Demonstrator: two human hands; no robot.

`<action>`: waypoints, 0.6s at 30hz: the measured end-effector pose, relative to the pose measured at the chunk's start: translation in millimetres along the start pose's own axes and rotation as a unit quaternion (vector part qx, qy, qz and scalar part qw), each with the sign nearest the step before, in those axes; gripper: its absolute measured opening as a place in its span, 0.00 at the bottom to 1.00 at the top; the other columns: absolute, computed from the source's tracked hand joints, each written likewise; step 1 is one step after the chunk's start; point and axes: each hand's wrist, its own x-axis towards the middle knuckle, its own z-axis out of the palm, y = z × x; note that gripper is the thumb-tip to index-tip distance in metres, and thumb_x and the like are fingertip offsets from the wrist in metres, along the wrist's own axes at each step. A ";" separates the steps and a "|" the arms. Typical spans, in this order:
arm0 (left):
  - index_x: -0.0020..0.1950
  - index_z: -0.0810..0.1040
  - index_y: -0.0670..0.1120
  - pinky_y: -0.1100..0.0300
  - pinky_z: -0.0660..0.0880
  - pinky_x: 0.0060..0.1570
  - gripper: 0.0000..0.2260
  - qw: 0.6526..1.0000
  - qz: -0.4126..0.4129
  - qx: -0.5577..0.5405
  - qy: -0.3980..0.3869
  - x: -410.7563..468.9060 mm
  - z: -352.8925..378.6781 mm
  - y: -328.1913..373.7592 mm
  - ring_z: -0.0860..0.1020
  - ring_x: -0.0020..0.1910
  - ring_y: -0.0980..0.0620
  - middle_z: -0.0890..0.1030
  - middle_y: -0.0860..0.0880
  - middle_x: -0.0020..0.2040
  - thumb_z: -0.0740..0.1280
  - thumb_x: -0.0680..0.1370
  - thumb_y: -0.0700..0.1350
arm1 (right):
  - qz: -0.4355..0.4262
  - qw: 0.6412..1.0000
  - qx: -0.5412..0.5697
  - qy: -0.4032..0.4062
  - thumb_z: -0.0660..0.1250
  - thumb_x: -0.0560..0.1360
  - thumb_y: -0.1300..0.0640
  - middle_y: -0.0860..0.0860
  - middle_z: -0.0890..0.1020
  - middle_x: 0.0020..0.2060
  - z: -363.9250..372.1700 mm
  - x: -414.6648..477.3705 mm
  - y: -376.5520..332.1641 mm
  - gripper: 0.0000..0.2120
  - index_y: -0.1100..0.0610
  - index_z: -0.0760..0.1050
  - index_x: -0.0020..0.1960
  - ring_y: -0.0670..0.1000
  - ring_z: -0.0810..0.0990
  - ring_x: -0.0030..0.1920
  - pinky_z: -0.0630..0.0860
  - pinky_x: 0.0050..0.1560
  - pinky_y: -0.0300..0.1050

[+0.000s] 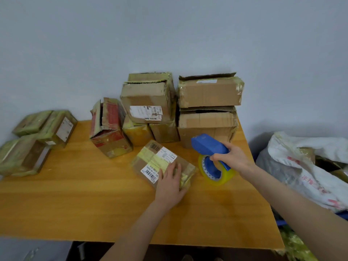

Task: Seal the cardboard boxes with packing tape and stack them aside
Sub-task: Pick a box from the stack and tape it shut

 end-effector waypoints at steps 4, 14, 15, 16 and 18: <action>0.79 0.42 0.50 0.50 0.34 0.72 0.40 0.998 0.060 -0.003 -0.037 -11.9 -1.3 -27.4 0.38 0.77 0.51 0.36 0.54 0.76 0.61 0.76 0.63 | -0.025 1.000 -0.007 -0.007 0.75 0.69 0.60 0.49 0.78 0.50 5.9 1.4 -7.4 0.22 0.51 0.74 0.61 0.47 0.78 0.46 0.73 0.40 0.39; 0.79 0.44 0.57 0.44 0.52 0.75 0.45 0.990 -0.059 -0.087 -0.092 -35.0 -7.6 -58.4 0.34 0.76 0.42 0.35 0.47 0.78 0.66 0.71 0.68 | -0.012 0.999 -0.019 -0.039 0.75 0.69 0.60 0.48 0.76 0.52 22.4 6.7 -15.3 0.27 0.49 0.70 0.64 0.48 0.78 0.48 0.73 0.40 0.38; 0.79 0.45 0.57 0.44 0.53 0.75 0.44 0.991 -0.042 -0.078 -0.098 -32.7 -9.2 -60.4 0.34 0.76 0.42 0.35 0.47 0.78 0.66 0.71 0.67 | -0.004 0.999 -0.020 -0.036 0.75 0.69 0.59 0.48 0.76 0.51 20.8 6.5 -16.7 0.27 0.49 0.69 0.64 0.48 0.78 0.48 0.74 0.41 0.39; 0.79 0.45 0.57 0.45 0.54 0.75 0.44 0.991 -0.030 -0.074 -0.103 -30.0 -11.1 -62.7 0.34 0.76 0.43 0.35 0.48 0.78 0.66 0.71 0.66 | 0.005 0.999 -0.021 -0.034 0.75 0.69 0.59 0.49 0.76 0.51 18.8 6.9 -17.7 0.26 0.50 0.69 0.63 0.49 0.78 0.48 0.75 0.42 0.40; 0.79 0.45 0.57 0.45 0.56 0.74 0.43 0.991 -0.014 -0.069 -0.112 -22.7 -15.6 -68.2 0.33 0.76 0.45 0.35 0.49 0.78 0.67 0.72 0.64 | 0.019 0.999 -0.021 -0.035 0.76 0.68 0.58 0.51 0.78 0.52 13.4 8.1 -18.5 0.25 0.52 0.70 0.61 0.51 0.79 0.49 0.76 0.47 0.45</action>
